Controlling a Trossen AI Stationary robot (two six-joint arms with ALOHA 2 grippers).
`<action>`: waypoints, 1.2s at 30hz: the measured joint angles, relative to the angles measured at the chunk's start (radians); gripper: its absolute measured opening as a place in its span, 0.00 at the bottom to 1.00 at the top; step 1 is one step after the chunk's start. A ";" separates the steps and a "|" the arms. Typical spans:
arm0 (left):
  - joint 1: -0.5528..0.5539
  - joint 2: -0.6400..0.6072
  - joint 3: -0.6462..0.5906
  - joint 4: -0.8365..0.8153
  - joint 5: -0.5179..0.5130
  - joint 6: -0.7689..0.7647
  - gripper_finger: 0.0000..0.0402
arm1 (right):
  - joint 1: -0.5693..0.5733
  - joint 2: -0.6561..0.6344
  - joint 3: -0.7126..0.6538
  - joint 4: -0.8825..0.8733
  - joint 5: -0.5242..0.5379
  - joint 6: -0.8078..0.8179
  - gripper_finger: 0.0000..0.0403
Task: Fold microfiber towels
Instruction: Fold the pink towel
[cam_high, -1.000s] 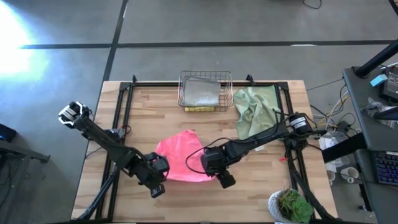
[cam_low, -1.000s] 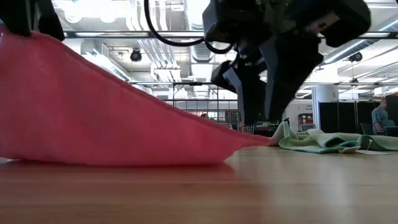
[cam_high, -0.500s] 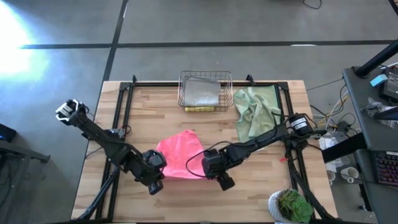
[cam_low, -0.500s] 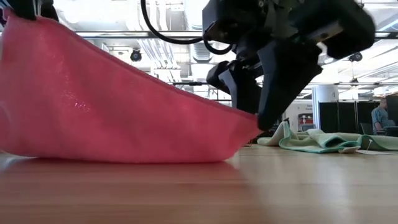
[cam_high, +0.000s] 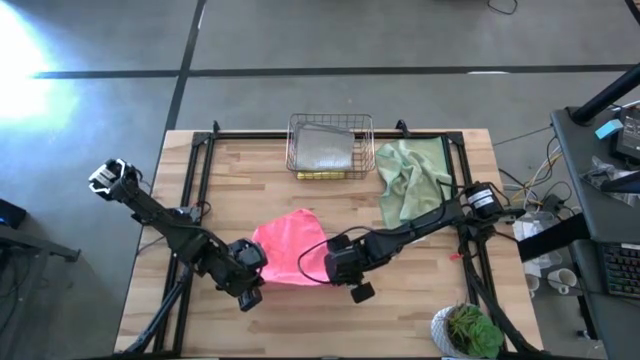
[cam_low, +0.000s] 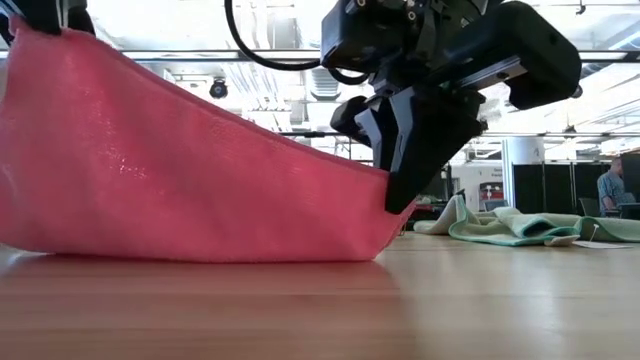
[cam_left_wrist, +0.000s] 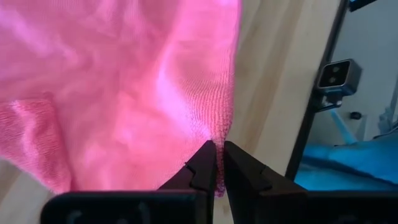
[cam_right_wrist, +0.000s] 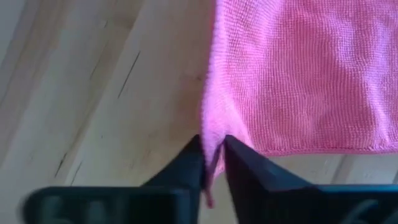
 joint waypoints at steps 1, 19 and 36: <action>0.000 0.000 0.000 -0.011 0.000 0.000 0.03 | 0.000 -0.001 0.000 -0.001 -0.001 0.000 0.07; 0.107 -0.035 0.033 -0.063 -0.003 0.316 0.03 | 0.000 -0.243 0.001 -0.071 -0.002 0.273 0.02; 0.275 -0.111 0.250 -0.308 -0.017 0.767 0.03 | -0.002 -0.384 0.110 -0.189 0.217 0.588 0.02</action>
